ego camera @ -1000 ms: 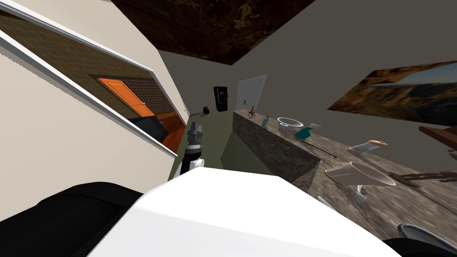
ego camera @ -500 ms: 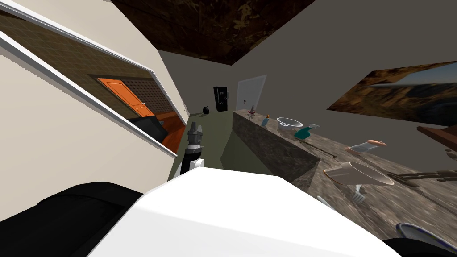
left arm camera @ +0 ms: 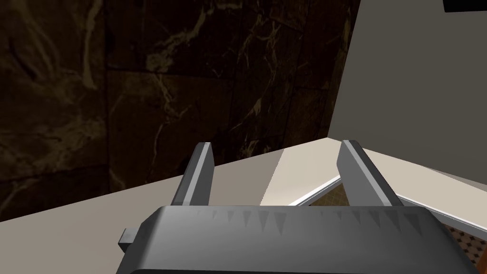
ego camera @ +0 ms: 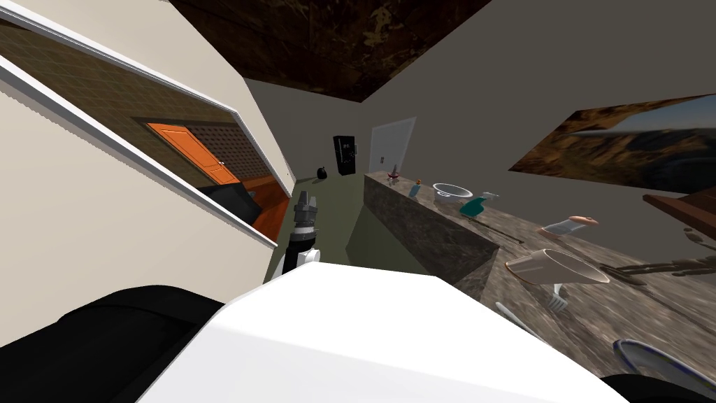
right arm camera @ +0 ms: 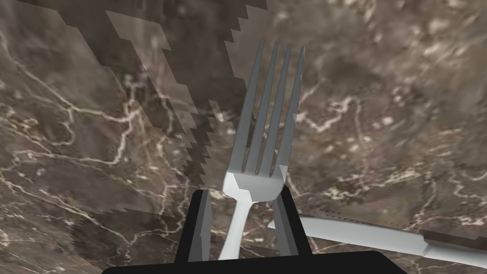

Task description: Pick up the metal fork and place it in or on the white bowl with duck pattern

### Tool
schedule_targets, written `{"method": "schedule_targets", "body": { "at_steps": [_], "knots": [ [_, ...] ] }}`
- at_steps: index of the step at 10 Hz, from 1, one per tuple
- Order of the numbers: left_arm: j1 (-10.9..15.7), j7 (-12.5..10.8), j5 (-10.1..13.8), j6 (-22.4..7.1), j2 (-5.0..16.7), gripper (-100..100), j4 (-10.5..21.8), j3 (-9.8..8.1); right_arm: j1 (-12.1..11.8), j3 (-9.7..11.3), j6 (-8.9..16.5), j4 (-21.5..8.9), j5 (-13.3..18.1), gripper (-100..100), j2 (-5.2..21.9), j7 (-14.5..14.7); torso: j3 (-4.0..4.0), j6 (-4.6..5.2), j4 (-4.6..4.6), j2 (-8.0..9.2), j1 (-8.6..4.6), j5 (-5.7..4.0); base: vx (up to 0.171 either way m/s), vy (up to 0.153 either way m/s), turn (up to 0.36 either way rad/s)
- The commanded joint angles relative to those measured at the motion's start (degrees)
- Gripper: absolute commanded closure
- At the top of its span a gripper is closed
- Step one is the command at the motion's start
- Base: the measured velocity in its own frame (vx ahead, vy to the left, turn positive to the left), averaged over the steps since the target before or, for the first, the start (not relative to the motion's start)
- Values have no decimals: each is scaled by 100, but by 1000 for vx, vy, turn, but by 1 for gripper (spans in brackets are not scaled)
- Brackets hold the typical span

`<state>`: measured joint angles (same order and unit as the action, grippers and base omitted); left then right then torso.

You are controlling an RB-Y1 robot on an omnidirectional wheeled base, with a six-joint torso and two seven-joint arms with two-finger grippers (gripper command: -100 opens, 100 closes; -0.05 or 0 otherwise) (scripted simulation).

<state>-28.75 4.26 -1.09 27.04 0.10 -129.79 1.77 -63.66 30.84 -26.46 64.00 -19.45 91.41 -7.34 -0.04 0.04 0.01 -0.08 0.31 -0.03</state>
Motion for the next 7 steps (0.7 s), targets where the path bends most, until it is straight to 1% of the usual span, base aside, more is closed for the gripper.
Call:
{"method": "schedule_targets", "body": {
  "at_steps": [1, 2, 3, 5, 6, 7],
  "knots": [
    [0, 0, 0, 0, 0, 0, 0, 0, 0, 0, 0, 0, 0, 100, 0, 0, 0, 0, 0, 0, 0, 0, -6, 15, -5],
    [0, 0, 0, 0, 0, 0, 0, 0, -9, -6, -1, 11, -9, 0, 11, 2, -1, 1, 0, -2, -7, -2, 0, 0, 0],
    [0, 0, 0, 0, 0, 0, 0, 0, -191, -90, 95, -136, 19, 100, 204, -169, -2, 0, -1, -3, -12, -3, 4, 82, 92],
    [0, 0, 0, 0, 0, 0, 0, 1, -288, -127, 132, -195, 12, 100, 321, -270, -7, -7, -4, -11, 22, 12, -3, 88, 55],
    [0, 0, 0, 0, 0, 0, 0, 0, -397, -162, 165, -250, -11, 100, 461, -391, -7, -5, -5, -9, 25, 14, -17, 60, 83],
    [0, 0, 0, 0, 0, 0, 0, 0, -454, -179, 178, -273, -29, 100, 538, -457, -7, -9, -5, -8, 20, 17, -27, 40, 80]
  ]
}}
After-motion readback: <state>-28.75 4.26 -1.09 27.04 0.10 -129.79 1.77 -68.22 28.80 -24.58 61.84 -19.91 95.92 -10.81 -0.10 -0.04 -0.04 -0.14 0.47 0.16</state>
